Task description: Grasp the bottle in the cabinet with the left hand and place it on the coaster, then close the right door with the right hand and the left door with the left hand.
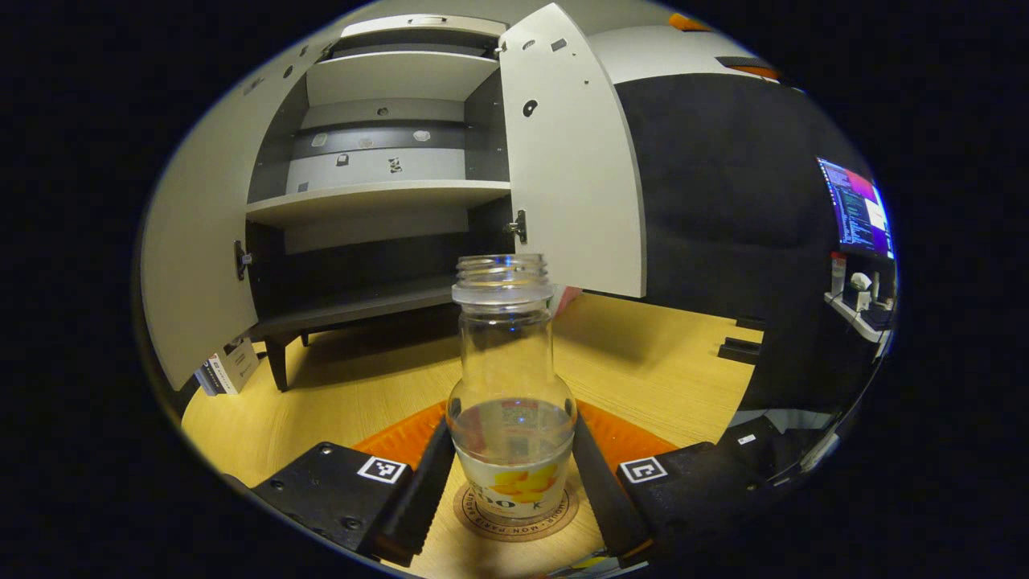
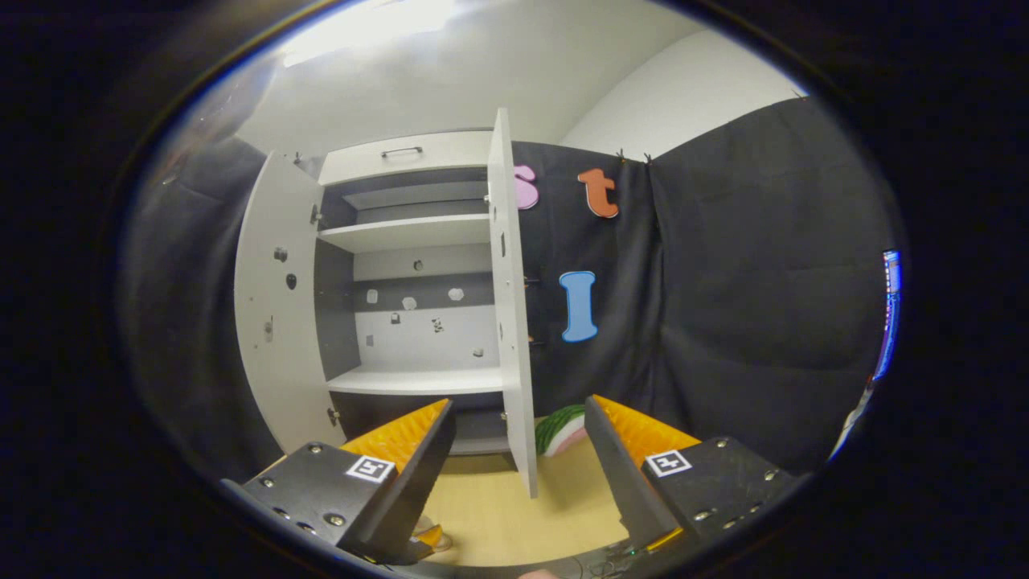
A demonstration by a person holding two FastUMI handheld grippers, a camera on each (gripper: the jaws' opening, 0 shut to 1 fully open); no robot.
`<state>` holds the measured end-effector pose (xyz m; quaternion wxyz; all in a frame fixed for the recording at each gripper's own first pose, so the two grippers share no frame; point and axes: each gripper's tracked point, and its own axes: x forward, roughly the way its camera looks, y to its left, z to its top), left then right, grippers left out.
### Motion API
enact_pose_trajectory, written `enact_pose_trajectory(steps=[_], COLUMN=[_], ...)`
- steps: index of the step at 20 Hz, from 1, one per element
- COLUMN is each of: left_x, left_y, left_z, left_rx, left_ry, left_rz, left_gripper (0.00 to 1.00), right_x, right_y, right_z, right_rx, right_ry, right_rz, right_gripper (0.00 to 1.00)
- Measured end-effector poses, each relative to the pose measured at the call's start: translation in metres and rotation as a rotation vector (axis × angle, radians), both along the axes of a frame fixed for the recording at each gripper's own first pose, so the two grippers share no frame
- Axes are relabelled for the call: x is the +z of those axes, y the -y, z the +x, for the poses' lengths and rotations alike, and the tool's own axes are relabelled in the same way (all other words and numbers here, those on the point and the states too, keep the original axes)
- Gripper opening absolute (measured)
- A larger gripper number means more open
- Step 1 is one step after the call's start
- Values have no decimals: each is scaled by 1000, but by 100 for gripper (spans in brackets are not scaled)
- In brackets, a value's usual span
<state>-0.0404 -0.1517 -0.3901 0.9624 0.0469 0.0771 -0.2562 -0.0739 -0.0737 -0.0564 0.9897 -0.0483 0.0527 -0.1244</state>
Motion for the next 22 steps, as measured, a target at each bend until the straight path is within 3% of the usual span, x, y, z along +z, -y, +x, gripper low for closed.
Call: enact_pose_trajectory(steps=[1, 2, 3, 5, 11, 14, 22], left_x=[-2, 1, 5, 13, 77, 122, 249], left_y=[1, 0, 1, -1, -12, -27, -92], left_z=[-3, -5, -6, -11, -32, -46, -73], left_rx=[-20, -25, -36, -43, -27, 19, 159], left_ry=[3, 19, 28, 33, 44, 63, 92], left_rz=[21, 30, 38, 61, 13, -9, -73], left_gripper=[83, 84, 92, 99, 99, 98, 98], right_x=[3, 4, 6, 9, 13, 13, 5], right_y=[2, 3, 3, 8, 22, 28, 19], right_z=[-3, -7, -10, -16, -37, -47, -31], right_rx=[-6, -8, -7, -13, -45, -54, 60], right_ry=[8, 13, 15, 20, 8, -3, -64], right_rz=[-2, 4, 11, 18, 51, 59, 90], right_gripper=[94, 98, 98, 98, 98, 98, 94])
